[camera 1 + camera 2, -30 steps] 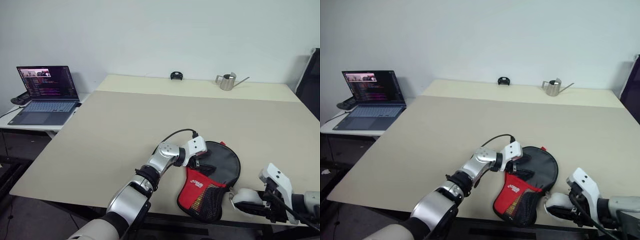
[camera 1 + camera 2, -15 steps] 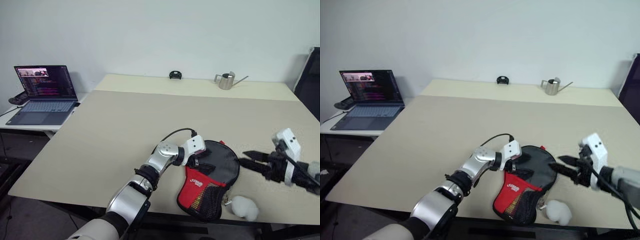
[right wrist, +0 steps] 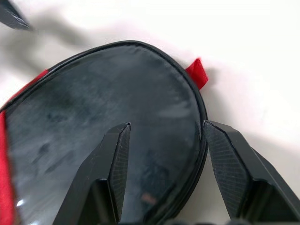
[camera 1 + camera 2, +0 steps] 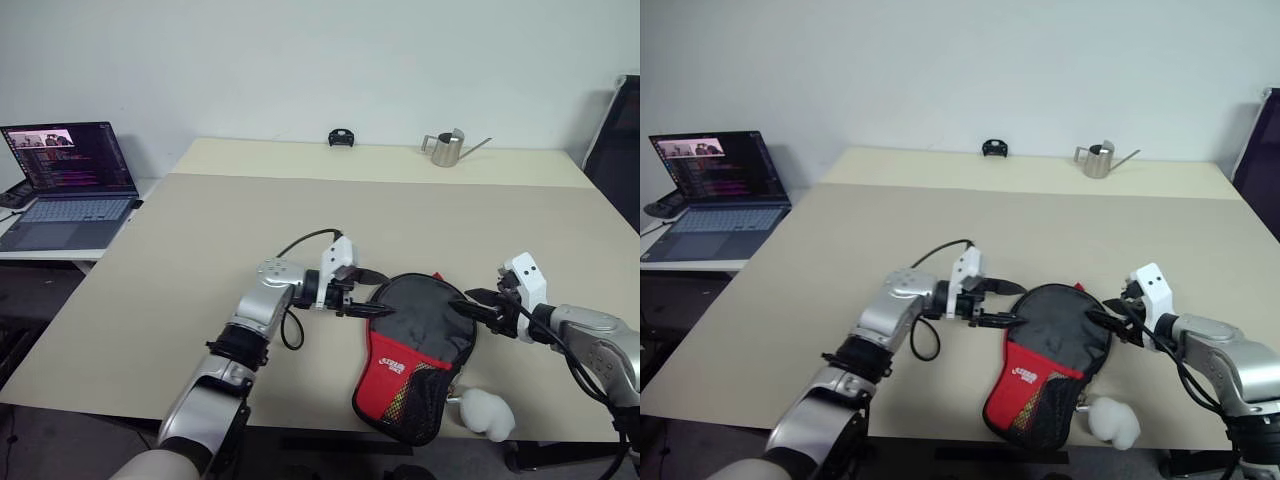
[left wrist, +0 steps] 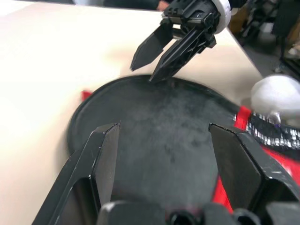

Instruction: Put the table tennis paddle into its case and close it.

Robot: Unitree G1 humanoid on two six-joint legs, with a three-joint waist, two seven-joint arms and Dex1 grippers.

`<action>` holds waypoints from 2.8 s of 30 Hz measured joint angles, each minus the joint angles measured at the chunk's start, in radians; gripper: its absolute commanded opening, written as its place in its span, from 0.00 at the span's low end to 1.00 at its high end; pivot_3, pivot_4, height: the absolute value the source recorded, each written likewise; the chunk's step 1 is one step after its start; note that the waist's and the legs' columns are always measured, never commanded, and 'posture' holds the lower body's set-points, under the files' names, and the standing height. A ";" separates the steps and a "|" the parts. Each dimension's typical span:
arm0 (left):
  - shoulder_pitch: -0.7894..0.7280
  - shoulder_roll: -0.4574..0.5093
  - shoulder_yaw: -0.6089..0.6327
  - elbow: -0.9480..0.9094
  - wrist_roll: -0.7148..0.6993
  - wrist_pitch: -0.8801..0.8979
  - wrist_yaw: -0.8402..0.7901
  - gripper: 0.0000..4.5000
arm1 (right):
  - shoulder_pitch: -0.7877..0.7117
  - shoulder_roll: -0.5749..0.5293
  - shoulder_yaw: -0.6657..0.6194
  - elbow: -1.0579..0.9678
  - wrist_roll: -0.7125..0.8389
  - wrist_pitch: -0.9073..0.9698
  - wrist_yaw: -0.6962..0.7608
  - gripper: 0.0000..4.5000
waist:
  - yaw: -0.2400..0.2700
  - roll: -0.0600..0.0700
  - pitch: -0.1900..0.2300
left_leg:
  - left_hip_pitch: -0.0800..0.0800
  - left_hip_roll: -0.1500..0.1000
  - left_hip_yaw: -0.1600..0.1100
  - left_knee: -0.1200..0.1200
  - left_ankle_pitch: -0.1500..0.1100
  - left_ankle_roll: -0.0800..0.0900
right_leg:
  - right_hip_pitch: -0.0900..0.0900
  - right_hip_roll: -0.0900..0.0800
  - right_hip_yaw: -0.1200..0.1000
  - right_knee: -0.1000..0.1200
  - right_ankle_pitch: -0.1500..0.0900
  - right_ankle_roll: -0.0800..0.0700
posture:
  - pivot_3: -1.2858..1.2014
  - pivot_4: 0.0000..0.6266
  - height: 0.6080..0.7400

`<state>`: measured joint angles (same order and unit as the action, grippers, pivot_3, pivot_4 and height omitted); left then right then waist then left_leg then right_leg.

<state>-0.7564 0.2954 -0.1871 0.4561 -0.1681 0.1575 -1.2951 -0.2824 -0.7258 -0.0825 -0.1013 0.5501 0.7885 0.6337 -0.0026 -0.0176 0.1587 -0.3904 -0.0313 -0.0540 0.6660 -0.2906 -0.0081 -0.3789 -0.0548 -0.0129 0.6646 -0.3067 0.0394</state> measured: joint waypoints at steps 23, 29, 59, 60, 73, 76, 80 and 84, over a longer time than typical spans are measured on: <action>0.103 0.099 0.033 -0.139 -0.028 0.073 0.080 0.74 | -0.179 0.086 0.066 0.283 -0.112 -0.077 0.124 0.00 | -0.026 0.001 0.000 | 0.003 0.001 0.003 0.001 0.000 0.000 | 0.000 0.000 0.003 0.004 0.000 -0.001 | 0.52 0.24 1.00; 0.115 0.097 0.031 -0.152 -0.029 0.072 0.087 0.74 | -0.331 0.136 0.132 0.430 -0.192 -0.136 0.177 0.00 | -0.033 0.001 0.001 | 0.007 0.001 0.006 0.001 -0.001 0.001 | -0.001 0.000 0.005 0.011 0.000 -0.001 | 0.52 0.24 1.00; 0.122 0.055 -0.007 -0.154 -0.028 0.048 0.103 0.74 | -0.557 0.278 0.135 0.740 -0.387 -0.352 0.167 0.53 | -0.027 0.003 0.002 | 0.004 0.001 0.005 0.009 0.001 -0.002 | -0.002 0.000 0.004 0.016 0.000 -0.001 | 0.52 0.24 1.00; 0.111 0.051 -0.013 -0.139 -0.025 0.042 0.103 0.74 | -0.555 0.278 0.112 0.703 -0.369 -0.332 0.157 0.53 | -0.027 0.004 0.003 | 0.004 0.001 0.005 0.010 0.001 -0.002 | -0.002 0.000 0.004 0.016 0.000 -0.001 | 0.52 0.24 1.00; -0.100 -0.088 -0.087 0.258 0.060 -0.196 0.038 0.74 | -0.131 0.048 -0.131 -0.154 -0.066 0.195 0.132 0.53 | 0.002 0.004 0.003 | -0.009 -0.001 0.002 0.012 -0.002 0.003 | -0.010 0.000 0.002 0.015 0.000 -0.001 | 0.52 0.24 1.00; -0.123 -0.130 -0.093 0.321 0.081 -0.241 0.033 0.74 | -0.012 -0.014 -0.220 -0.317 0.046 0.319 0.146 0.53 | 0.001 0.003 0.003 | -0.008 -0.001 0.002 0.013 -0.002 0.003 | -0.010 0.000 0.002 0.016 0.000 -0.001 | 0.52 0.24 1.00; -0.132 -0.164 -0.103 0.371 0.105 -0.287 0.017 0.74 | 0.072 -0.043 -0.350 -0.457 0.195 0.448 0.147 0.53 | -0.001 0.003 0.003 | -0.006 0.000 0.002 0.013 -0.002 0.004 | -0.009 0.001 0.002 0.017 0.000 -0.001 | 0.52 0.24 1.00; -0.135 -0.167 -0.120 0.421 0.138 -0.327 0.019 0.74 | 0.163 -0.054 -0.475 -0.570 0.318 0.538 0.126 0.53 | 0.002 0.003 0.004 | -0.006 -0.001 0.002 0.013 -0.002 0.004 | -0.008 0.001 0.002 0.017 0.000 -0.001 | 0.52 0.24 1.00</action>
<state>-0.8916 0.1287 -0.3069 0.8771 -0.0301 -0.1699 -1.2762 -0.1191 -0.7794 -0.5579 -0.6712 0.8680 1.3263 0.7595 -0.0003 -0.0150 0.1622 -0.3967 -0.0318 -0.0522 0.6789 -0.2925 -0.0039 -0.3868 -0.0541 -0.0112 0.6812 -0.3066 0.0381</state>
